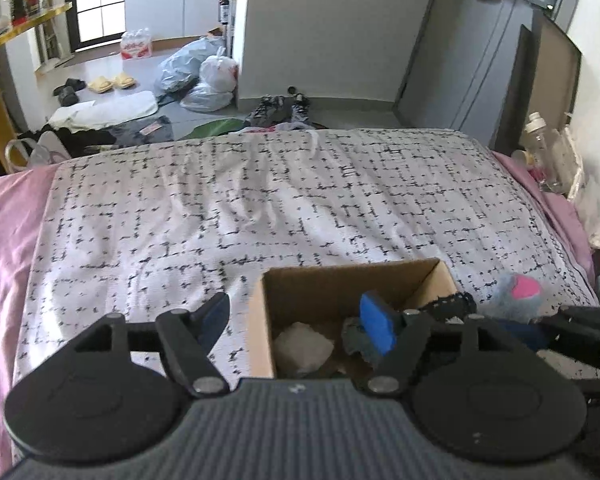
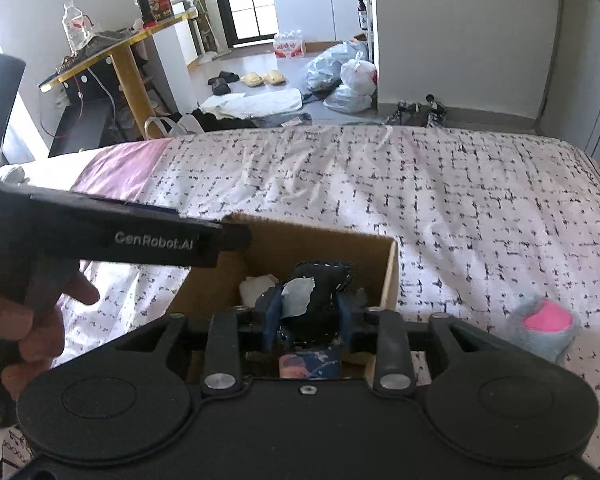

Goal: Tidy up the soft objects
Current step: 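Open the left tool dropping the white bag while the right tool drops the black strap into the box, then move both tools toward the grey plush with the pink patch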

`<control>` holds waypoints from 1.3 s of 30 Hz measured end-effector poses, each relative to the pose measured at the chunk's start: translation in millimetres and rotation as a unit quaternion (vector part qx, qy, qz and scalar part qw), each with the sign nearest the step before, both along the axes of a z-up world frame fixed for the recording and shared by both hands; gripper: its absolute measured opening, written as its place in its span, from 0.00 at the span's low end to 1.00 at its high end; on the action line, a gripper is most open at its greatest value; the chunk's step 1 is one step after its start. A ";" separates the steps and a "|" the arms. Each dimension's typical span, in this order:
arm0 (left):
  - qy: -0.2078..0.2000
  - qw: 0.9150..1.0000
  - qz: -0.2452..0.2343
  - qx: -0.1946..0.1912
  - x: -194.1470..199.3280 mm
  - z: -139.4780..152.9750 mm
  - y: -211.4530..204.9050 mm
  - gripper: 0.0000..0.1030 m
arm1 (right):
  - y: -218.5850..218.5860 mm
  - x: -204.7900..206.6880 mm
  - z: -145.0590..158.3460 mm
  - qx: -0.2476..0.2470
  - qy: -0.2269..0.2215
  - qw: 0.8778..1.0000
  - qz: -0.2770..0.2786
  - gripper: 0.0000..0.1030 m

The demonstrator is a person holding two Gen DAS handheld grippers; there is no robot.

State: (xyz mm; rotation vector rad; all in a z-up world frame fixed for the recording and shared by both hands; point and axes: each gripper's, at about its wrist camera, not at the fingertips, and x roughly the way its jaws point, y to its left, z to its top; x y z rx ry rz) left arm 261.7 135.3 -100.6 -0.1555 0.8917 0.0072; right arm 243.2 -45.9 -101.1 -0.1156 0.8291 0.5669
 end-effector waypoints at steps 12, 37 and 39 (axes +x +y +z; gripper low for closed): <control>0.001 1.000 0.001 0.016 -24.2 18.8 -6.0 0.78 | -41.0 -14.7 11.7 0.050 -0.016 0.998 -0.027 1.00; -0.050 0.998 -0.024 0.000 -67.4 61.2 -53.8 1.00 | -127.0 -32.7 26.8 0.087 0.004 0.994 -0.060 1.00; -0.046 0.998 -0.030 -0.001 -67.6 60.3 -60.8 1.00 | -134.1 -33.9 28.4 0.088 0.003 0.994 -0.061 1.00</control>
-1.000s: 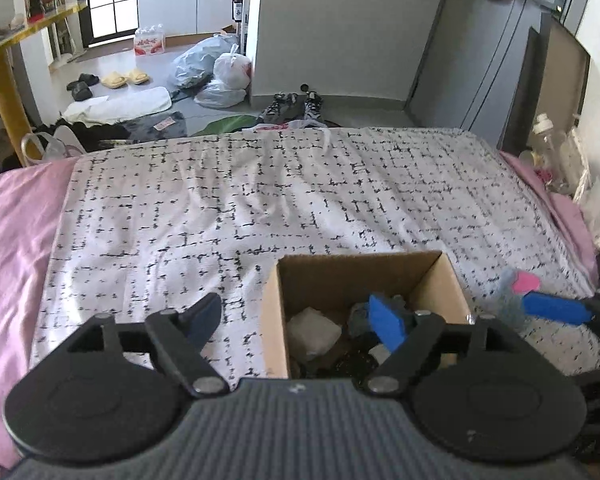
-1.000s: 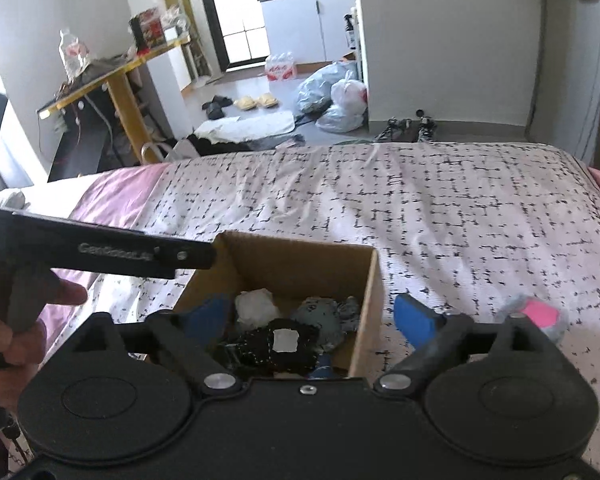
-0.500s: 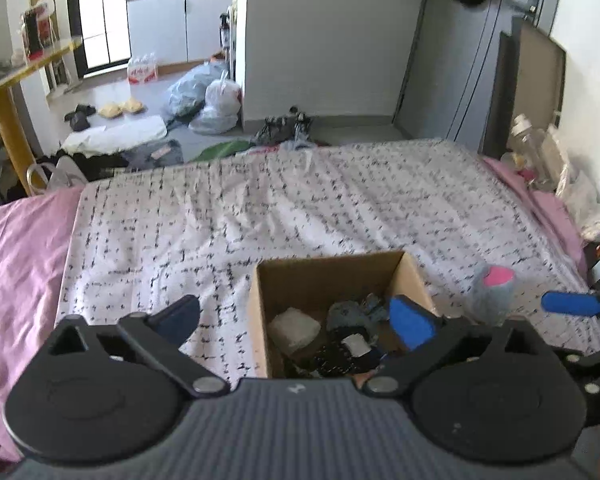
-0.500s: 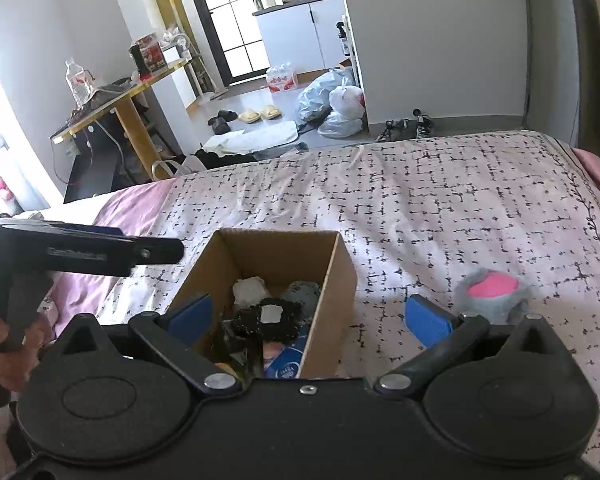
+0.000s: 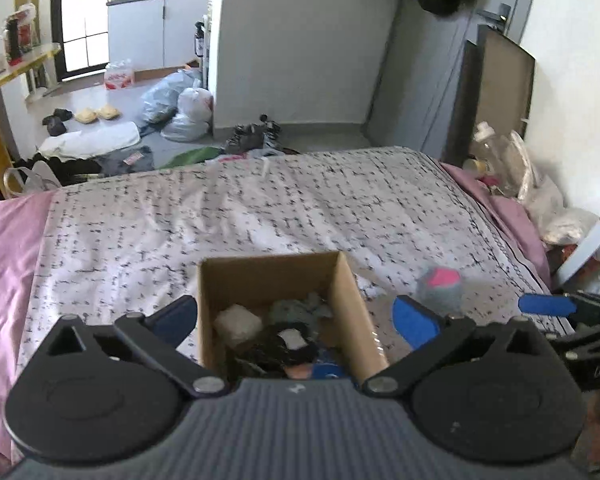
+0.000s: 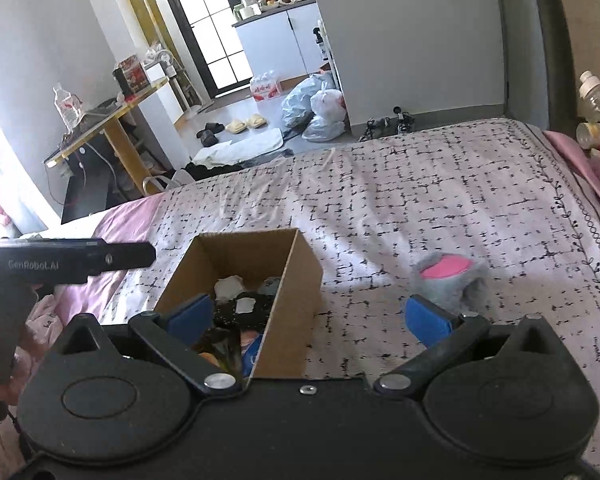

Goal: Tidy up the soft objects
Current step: 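Move both tools toward the grey plush with the pink patch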

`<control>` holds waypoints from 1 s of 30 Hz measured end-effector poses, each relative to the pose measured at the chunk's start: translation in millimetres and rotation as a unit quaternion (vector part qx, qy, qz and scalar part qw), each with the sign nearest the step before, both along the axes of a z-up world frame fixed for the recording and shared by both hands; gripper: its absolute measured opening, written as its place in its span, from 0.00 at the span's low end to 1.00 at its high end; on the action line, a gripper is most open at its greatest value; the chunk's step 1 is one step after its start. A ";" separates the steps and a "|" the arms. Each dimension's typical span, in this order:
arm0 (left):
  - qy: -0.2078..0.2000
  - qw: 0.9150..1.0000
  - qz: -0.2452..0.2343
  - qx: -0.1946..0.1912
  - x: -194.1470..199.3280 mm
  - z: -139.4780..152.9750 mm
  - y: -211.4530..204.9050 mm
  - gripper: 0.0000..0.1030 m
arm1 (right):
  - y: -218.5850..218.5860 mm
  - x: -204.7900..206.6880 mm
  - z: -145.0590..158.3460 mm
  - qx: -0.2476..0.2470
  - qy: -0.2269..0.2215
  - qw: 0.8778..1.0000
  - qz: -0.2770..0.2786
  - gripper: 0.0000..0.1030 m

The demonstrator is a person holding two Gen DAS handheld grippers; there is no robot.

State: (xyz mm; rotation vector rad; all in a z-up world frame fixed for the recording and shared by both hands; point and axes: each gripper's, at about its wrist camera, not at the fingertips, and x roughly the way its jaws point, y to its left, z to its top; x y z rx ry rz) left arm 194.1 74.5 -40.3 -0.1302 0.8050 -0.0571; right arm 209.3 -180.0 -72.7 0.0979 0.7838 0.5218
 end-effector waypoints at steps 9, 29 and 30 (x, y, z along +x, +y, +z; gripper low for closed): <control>-0.008 1.000 -0.011 -0.016 1.0 2.3 -27.7 1.00 | -29.0 -5.3 -0.1 -0.005 0.001 1.000 -0.002 1.00; 0.032 0.999 -0.005 -0.024 24.5 -15.8 -73.1 1.00 | -86.8 7.3 -17.0 0.010 0.017 0.999 -0.035 1.00; 0.034 0.999 -0.007 -0.023 25.9 -17.7 -77.1 1.00 | -88.5 9.5 -18.5 0.012 0.020 0.999 -0.035 1.00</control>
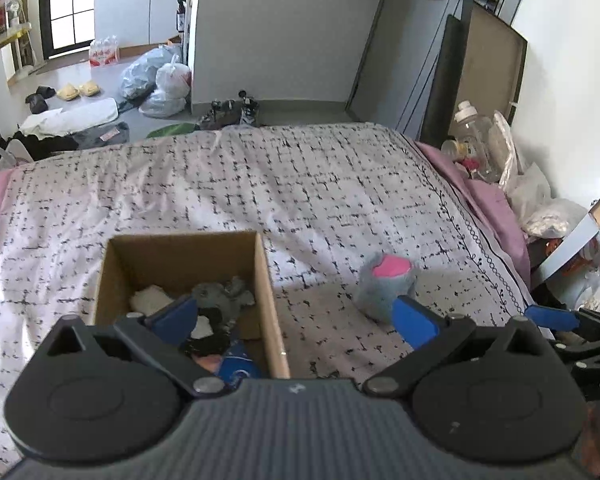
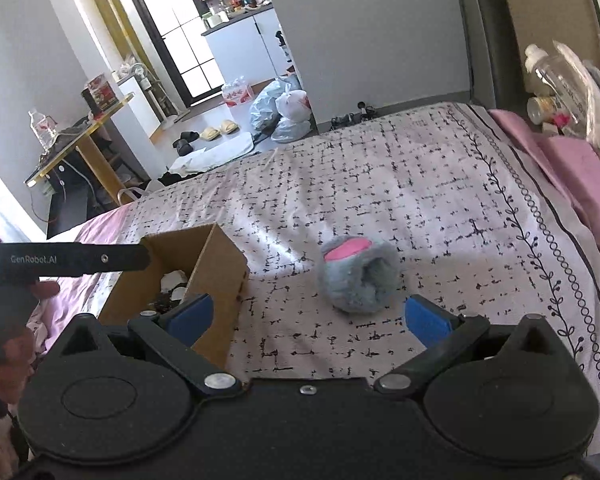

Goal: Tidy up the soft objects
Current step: 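Move both tools toward the grey plush with the pink patch, then close both tools on the grey plush from opposite sides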

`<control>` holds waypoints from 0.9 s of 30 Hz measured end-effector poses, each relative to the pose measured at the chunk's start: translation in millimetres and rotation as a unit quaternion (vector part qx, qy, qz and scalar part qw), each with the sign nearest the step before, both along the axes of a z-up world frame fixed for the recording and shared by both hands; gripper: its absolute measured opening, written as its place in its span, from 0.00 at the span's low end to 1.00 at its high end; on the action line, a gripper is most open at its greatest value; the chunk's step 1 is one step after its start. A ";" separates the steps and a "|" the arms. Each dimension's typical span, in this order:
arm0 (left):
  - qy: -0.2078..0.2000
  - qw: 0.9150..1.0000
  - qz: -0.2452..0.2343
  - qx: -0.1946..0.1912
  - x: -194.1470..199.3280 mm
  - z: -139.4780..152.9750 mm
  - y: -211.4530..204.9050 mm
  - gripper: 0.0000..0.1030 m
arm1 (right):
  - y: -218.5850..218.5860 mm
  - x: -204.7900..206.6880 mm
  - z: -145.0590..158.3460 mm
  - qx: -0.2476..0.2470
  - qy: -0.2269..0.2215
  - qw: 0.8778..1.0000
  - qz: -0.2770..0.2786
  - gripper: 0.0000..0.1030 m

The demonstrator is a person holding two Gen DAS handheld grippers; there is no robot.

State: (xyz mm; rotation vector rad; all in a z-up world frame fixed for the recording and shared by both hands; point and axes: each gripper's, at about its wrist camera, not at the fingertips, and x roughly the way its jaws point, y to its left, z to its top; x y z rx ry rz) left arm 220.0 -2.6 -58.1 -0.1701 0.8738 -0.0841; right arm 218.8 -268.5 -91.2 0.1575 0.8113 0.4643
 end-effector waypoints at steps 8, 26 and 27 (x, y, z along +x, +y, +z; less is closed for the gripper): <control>0.010 1.000 -0.004 0.011 11.6 -12.5 -25.6 1.00 | -16.5 16.3 -14.0 0.006 0.021 1.000 -0.016 1.00; 0.033 0.996 -0.087 0.015 81.9 -46.1 -79.8 0.84 | -39.7 53.7 -47.7 -0.017 0.056 0.997 -0.040 0.90; 0.037 0.995 -0.092 0.015 85.3 -49.3 -83.0 0.84 | -40.0 56.1 -49.1 -0.017 0.058 0.997 -0.040 0.90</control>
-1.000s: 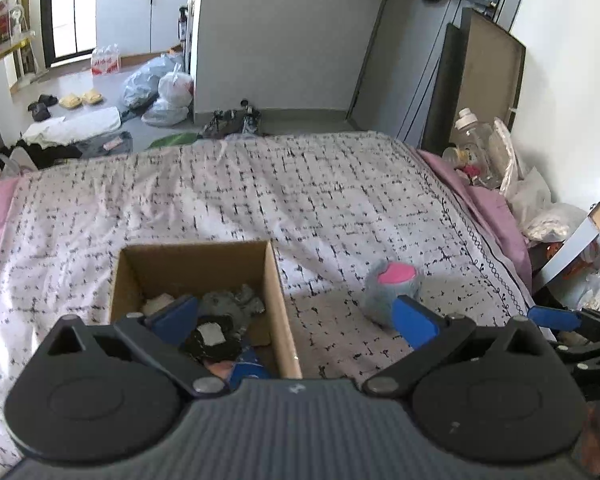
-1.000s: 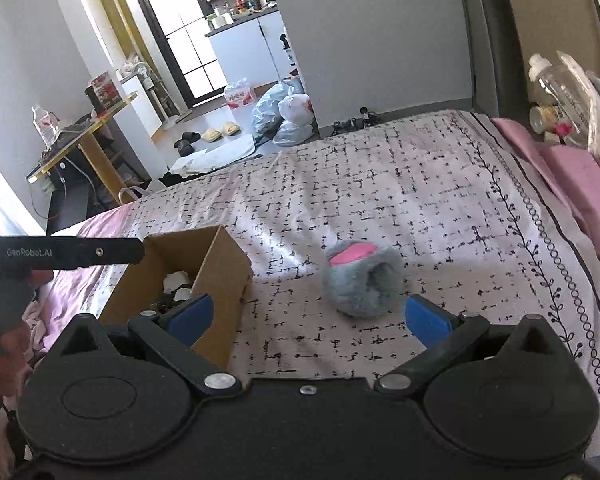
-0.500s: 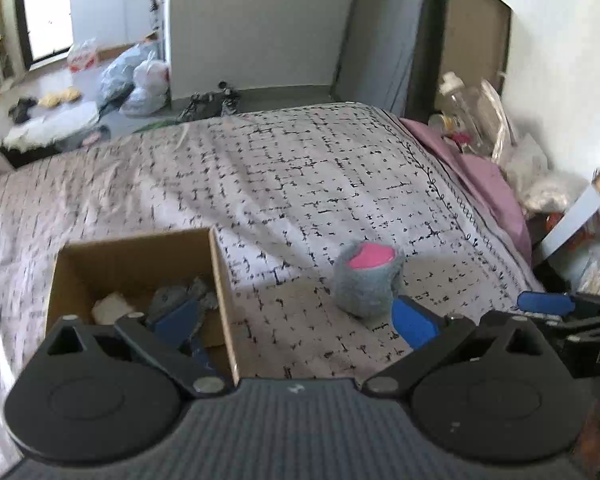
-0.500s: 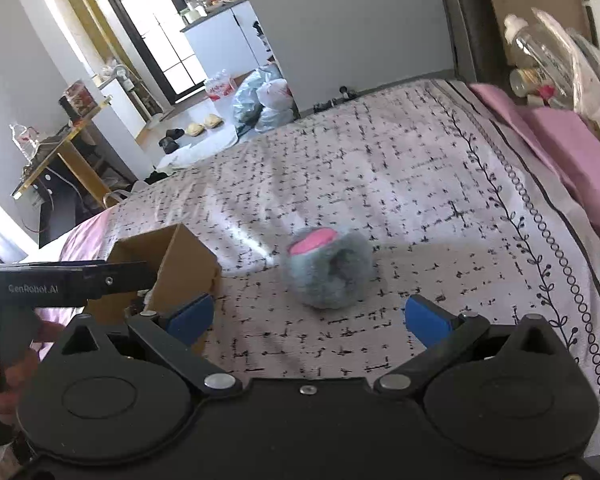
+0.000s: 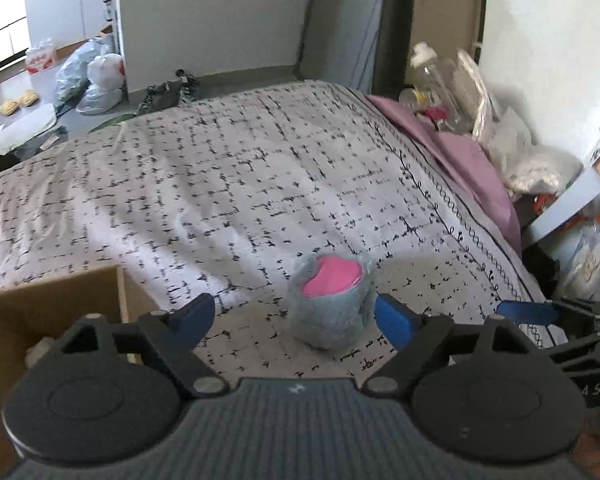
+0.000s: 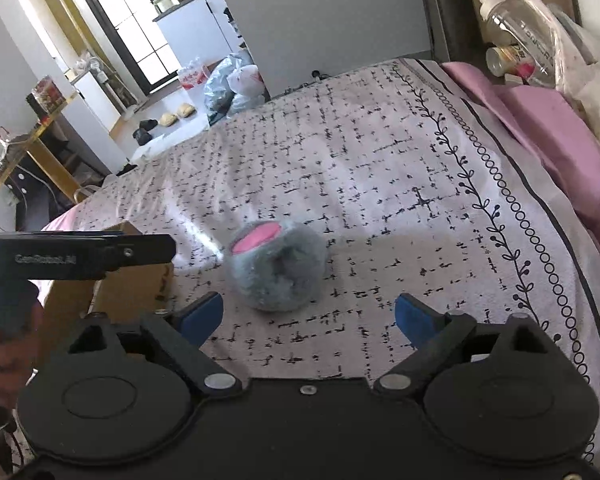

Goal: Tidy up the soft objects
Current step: 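Close both tools on the grey plush from opposite sides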

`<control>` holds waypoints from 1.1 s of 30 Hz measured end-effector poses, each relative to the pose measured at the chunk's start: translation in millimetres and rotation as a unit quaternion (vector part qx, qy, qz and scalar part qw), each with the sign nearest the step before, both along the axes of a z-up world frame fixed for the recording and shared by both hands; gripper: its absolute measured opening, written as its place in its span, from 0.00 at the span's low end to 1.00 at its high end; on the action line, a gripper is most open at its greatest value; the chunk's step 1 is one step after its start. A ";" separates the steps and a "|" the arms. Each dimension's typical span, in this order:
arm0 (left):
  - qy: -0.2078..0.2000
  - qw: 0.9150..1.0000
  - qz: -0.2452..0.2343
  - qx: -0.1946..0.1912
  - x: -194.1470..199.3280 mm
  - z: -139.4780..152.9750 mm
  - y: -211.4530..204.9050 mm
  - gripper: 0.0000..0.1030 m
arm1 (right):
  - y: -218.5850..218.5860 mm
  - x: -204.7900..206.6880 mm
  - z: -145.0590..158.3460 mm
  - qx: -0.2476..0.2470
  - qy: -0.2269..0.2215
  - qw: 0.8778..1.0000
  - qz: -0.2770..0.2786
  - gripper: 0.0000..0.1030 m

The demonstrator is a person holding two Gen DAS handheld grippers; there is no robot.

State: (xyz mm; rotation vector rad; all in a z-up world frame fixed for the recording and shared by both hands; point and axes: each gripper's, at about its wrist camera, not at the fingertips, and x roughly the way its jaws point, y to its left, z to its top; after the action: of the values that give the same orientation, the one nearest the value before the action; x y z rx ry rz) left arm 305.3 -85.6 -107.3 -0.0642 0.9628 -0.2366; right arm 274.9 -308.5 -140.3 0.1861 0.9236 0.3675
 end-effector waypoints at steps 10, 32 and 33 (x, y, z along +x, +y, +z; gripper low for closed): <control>0.024 0.999 -0.038 0.016 28.8 -34.9 -39.0 0.74 | -4.5 21.7 -12.7 -0.026 0.009 0.999 -0.023 0.90; 0.068 0.994 0.054 -0.061 41.7 -62.9 -17.8 0.33 | 6.0 49.5 -30.5 0.036 0.039 0.998 -0.043 0.79; 0.068 0.994 0.055 -0.063 42.2 -62.8 -16.7 0.31 | 6.1 51.9 -33.3 0.042 0.042 0.997 -0.045 0.76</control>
State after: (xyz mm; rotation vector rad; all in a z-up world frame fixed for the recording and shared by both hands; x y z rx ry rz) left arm 347.5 -102.3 -170.1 -0.2507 1.0751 -0.1932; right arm 326.8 -302.4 -173.5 0.3215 0.9796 0.3182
